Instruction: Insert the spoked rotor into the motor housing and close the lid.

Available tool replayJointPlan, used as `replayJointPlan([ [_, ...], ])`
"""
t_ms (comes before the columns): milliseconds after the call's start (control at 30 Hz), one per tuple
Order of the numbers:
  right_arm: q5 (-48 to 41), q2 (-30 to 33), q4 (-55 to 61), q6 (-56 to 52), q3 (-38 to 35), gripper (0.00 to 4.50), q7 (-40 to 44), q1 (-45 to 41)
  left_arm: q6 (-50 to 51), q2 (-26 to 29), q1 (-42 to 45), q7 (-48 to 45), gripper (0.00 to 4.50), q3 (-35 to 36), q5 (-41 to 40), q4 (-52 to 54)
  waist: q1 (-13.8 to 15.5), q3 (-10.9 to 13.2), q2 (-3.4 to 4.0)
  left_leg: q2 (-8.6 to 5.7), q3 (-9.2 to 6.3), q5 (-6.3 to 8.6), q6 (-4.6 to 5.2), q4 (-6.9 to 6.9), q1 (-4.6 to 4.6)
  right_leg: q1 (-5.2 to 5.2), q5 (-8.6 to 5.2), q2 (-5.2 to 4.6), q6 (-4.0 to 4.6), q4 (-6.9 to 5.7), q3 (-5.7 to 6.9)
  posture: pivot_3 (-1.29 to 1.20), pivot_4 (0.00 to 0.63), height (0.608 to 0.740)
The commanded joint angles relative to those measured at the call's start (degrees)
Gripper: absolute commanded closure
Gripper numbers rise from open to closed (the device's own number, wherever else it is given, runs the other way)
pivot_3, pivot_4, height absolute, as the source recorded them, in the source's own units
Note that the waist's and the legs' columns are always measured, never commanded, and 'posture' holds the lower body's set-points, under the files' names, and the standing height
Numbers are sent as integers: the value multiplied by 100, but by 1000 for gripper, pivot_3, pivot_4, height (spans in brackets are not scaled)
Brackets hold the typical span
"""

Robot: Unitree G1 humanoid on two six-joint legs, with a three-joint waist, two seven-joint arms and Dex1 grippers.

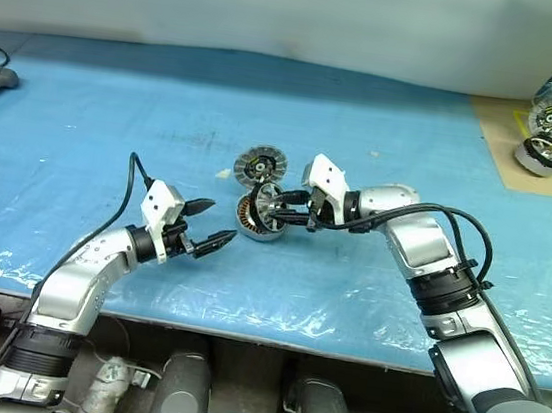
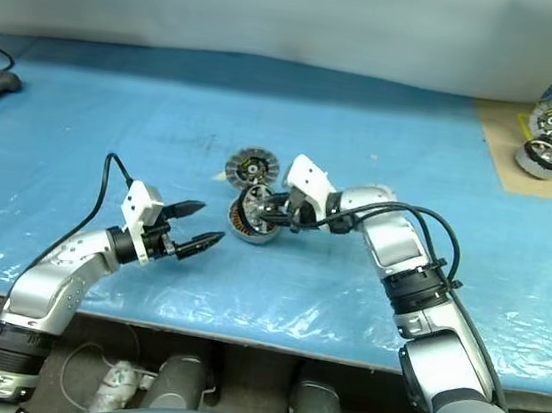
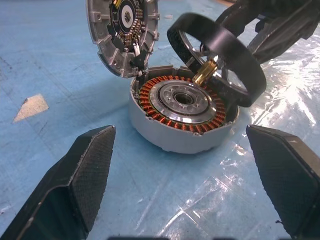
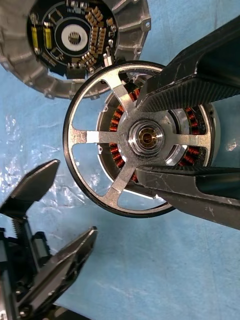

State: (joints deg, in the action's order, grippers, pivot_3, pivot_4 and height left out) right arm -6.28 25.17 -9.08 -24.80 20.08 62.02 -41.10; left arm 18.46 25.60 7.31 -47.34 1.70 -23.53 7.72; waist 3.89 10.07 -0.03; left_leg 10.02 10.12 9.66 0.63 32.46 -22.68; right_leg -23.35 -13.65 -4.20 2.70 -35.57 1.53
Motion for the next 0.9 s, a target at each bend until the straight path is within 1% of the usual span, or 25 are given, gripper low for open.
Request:
replayJointPlan([
  [33,204,47,-294,223,191,3249,147,-64,198,-5,41,134,0,-35,-136,533,-1,0,0,0,0,0,0,0,5,4,0,0,0,-1,0,0,150,740],
  [267,357,-51,-593,414,204,3249,117,-157,593,-40,187,362,0,-105,-203,840,-18,0,-1,0,2,0,-2,-2,56,42,0,0,0,-6,-9,0,150,740],
  [367,454,-81,-648,479,227,3249,112,-197,683,-58,234,419,0,-124,-212,883,-16,0,-1,-1,2,-1,-4,-4,58,42,0,1,0,-8,-9,0,150,740],
  [433,452,-106,-625,496,216,2546,146,-200,704,-69,253,445,0,-140,-212,874,-14,0,-1,-2,2,-1,-4,-4,54,40,0,0,0,-5,-9,0,150,740],
  [467,458,-109,-614,508,216,2291,167,-199,698,-74,257,450,0,-147,-205,856,-12,0,-1,-3,2,-1,-3,-5,49,37,0,0,0,-4,-9,0,150,740],
  [533,539,-104,-570,482,236,1645,110,-209,658,-83,249,445,0,-158,-182,806,-11,0,-1,-3,2,-2,-3,-5,35,25,0,0,0,-3,-9,0,150,740],
  [600,386,-152,-446,284,132,986,168,-250,616,-85,222,434,0,-152,-170,769,-11,0,-1,-3,1,-2,-2,-4,30,21,0,1,0,-3,-7,0,150,740],
  [833,-233,-314,-59,-132,-370,986,271,-473,525,-63,167,404,0,-135,-132,680,-16,0,-1,-1,1,-2,-2,-4,29,17,0,1,0,-6,-8,0,150,740],
  [900,-383,-418,-35,-249,-495,1350,205,-488,459,-76,202,391,0,-134,-101,571,-13,0,-1,-1,1,-1,-2,-4,30,18,0,1,0,-6,-8,0,150,740],
])
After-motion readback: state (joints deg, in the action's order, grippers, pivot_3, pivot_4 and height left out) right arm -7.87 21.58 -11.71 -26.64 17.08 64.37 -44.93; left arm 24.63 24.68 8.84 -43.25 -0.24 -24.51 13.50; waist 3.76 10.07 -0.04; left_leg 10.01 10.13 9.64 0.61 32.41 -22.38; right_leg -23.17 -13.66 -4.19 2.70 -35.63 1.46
